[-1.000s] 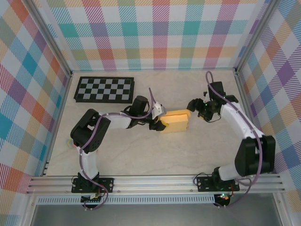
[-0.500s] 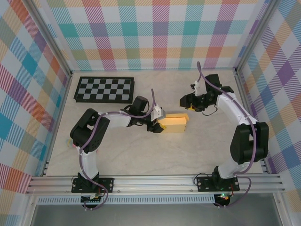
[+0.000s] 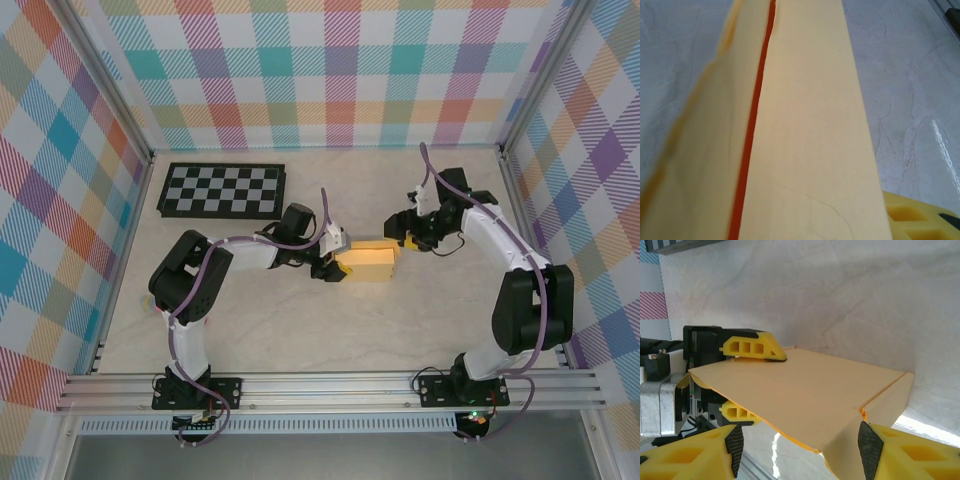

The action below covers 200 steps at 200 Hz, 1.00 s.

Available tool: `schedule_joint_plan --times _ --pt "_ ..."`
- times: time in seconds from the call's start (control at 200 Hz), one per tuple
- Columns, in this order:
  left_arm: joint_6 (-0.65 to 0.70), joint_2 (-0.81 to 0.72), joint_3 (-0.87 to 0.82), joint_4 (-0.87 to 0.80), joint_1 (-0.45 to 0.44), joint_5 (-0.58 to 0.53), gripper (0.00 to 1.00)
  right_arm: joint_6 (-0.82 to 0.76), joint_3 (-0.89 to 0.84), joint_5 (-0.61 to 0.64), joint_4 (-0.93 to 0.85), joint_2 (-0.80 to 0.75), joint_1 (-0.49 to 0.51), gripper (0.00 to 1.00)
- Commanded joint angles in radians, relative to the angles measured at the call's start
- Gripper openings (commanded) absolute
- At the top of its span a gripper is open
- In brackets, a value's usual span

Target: Fold the paper box

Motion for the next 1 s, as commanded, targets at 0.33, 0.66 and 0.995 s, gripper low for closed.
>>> schedule_joint_plan --times 0.33,0.66,0.995 --pt "0.033 -0.009 0.034 -0.05 0.013 0.005 0.54 0.05 -0.039 -0.093 0.02 -0.039 0.003 0.56" --pt "0.047 -0.004 0.04 -0.069 0.015 0.012 0.54 0.023 -0.107 -0.047 0.053 -0.024 0.005 0.48" --pt "0.097 -0.004 0.066 -0.138 0.013 0.017 0.53 0.035 -0.064 -0.033 0.059 -0.021 0.005 0.59"
